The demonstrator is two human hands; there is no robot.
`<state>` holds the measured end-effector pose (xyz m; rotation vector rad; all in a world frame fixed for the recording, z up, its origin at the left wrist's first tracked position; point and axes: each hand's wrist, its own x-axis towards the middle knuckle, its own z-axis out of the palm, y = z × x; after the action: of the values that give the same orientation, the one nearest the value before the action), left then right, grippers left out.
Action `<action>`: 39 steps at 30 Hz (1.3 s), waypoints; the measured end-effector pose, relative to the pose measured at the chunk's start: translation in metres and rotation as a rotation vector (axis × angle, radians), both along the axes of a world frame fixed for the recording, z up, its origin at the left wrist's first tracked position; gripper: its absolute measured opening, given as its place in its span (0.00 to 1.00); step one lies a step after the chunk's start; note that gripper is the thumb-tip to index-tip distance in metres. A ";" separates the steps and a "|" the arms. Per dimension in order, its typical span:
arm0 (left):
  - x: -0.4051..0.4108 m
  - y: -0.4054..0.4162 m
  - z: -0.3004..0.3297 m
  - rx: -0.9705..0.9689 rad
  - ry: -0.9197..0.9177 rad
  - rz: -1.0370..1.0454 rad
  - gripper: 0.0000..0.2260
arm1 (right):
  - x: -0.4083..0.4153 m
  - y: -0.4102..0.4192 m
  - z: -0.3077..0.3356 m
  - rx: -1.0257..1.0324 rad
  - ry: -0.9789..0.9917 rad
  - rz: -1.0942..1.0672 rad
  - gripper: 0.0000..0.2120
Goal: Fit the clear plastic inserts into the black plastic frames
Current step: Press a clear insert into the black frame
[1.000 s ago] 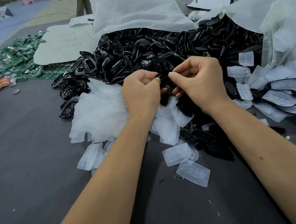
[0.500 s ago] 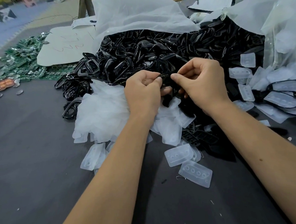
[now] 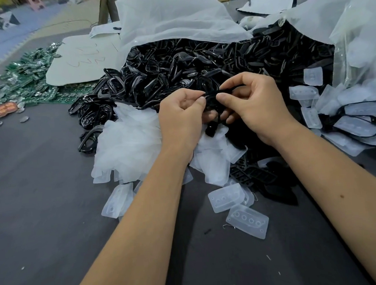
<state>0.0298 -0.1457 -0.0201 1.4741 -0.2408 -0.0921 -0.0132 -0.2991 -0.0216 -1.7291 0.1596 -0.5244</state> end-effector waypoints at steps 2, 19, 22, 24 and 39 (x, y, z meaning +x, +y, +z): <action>0.000 0.000 -0.001 0.022 -0.037 -0.005 0.05 | -0.001 -0.001 0.001 0.013 -0.006 0.017 0.07; 0.001 0.003 0.000 -0.108 -0.023 -0.095 0.04 | -0.004 -0.004 0.005 0.096 -0.025 0.071 0.11; 0.001 0.003 0.001 -0.124 -0.031 -0.116 0.04 | -0.003 -0.006 0.005 0.109 -0.014 0.082 0.09; 0.001 0.002 0.001 -0.112 -0.049 -0.115 0.04 | -0.003 -0.006 0.006 0.119 -0.014 0.089 0.09; 0.003 0.000 -0.004 -0.022 -0.053 -0.072 0.06 | -0.003 -0.002 0.001 0.039 -0.041 0.071 0.08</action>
<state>0.0328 -0.1455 -0.0241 1.4477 -0.3374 -0.1084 -0.0164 -0.3010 -0.0204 -1.6786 0.0789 -0.5008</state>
